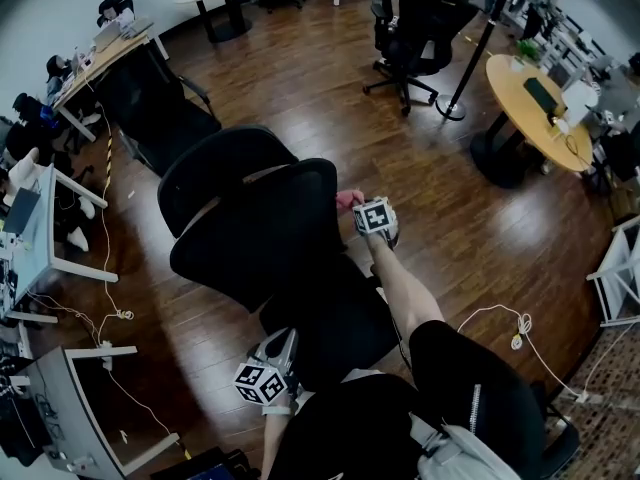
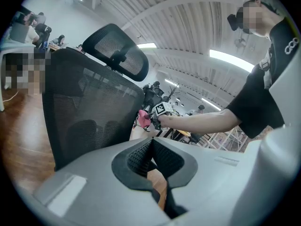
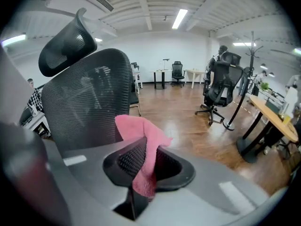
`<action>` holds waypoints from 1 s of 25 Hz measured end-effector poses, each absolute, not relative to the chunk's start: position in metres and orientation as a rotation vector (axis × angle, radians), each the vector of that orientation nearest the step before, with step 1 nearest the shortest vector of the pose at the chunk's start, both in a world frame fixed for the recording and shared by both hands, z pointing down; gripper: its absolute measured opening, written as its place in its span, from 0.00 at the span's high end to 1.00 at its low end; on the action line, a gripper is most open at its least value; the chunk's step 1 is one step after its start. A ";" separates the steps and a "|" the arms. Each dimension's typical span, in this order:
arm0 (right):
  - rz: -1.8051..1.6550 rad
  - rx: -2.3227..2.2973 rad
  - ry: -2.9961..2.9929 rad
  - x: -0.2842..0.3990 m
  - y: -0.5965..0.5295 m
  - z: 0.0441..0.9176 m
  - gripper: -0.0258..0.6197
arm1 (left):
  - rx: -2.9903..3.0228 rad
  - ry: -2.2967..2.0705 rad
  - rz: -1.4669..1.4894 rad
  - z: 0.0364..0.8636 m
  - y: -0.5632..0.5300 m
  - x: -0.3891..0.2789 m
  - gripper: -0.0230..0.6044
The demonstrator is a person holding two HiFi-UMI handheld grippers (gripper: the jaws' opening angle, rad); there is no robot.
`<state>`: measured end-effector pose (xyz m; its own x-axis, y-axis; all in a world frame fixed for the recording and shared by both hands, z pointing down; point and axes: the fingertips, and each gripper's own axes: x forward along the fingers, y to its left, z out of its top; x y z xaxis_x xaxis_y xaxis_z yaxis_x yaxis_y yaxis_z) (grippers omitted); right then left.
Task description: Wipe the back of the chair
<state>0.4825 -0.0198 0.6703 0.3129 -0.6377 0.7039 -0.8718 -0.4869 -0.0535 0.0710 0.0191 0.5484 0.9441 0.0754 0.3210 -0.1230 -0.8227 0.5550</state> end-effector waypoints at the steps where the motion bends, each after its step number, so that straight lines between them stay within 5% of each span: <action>1: 0.964 2.237 -1.363 0.480 -0.023 0.671 0.89 | 2.498 -0.034 0.444 0.549 0.019 0.070 0.98; 25: 0.921 1.944 -1.700 0.279 -0.145 0.681 0.89 | 2.483 -0.044 0.403 0.545 -0.008 0.001 0.98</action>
